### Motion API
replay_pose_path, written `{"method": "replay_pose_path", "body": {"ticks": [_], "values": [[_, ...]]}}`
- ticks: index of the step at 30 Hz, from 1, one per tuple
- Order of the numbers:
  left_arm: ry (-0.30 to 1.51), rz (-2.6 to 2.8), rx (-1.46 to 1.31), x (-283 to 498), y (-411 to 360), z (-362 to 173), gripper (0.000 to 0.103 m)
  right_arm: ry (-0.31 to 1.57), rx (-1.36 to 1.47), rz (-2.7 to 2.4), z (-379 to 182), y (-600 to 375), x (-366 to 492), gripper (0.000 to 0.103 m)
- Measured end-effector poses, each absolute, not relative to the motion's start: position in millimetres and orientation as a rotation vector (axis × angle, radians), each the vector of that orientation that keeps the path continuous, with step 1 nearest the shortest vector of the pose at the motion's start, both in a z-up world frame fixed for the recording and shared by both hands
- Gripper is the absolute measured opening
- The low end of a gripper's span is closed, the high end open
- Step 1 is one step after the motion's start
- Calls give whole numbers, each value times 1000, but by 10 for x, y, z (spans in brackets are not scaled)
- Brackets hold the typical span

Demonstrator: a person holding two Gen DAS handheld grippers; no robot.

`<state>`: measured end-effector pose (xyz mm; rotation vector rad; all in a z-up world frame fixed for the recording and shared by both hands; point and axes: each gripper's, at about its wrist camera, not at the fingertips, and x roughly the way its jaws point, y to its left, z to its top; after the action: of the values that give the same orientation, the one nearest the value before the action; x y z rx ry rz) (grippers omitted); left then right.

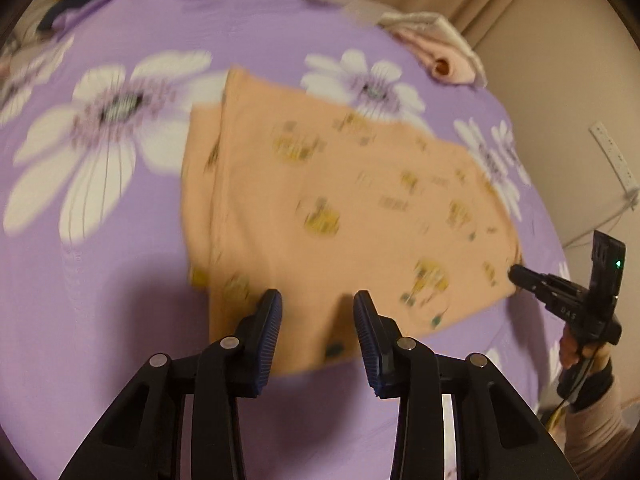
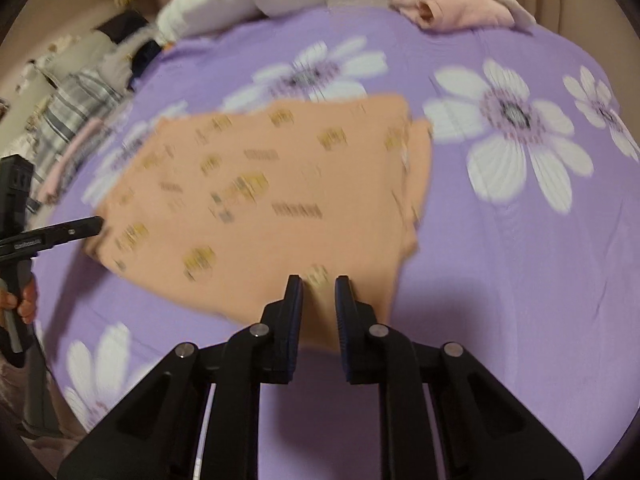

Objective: Fold small clothes

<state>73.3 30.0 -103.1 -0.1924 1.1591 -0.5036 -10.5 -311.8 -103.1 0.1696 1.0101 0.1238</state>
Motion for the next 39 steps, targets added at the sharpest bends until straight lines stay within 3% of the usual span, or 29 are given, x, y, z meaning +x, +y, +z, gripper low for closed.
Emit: {"method": "replay_pose_path", "body": {"ticks": [6,8,10,12,14,27,37,38,39], "values": [[1150,-506,-269,545,474,-977,38,1036,160,98,-1141,-3136,-272,13],[1139,-502,-304,512,555,-913,38,1033,178,112,-1080,-3139,-310,19],[1127,-482,-347,503,669,-869,42,1013,194,120,-1002,-3129,-357,21],[1121,-476,-403,519,777,-871,58,995,216,133,-951,-3119,-394,24],[1116,-449,-450,569,881,-896,61,977,253,156,-898,-3101,-404,31],[1155,-533,-782,1325,998,-1301,61,931,370,286,-810,-2796,0,31],[1179,-591,-768,1754,601,-1309,61,954,383,290,-922,-2544,887,29],[1184,-580,-751,1778,569,-1310,56,956,375,284,-924,-2517,975,28],[1191,-570,-733,1787,552,-1311,44,962,365,284,-929,-2491,1066,28]]}}
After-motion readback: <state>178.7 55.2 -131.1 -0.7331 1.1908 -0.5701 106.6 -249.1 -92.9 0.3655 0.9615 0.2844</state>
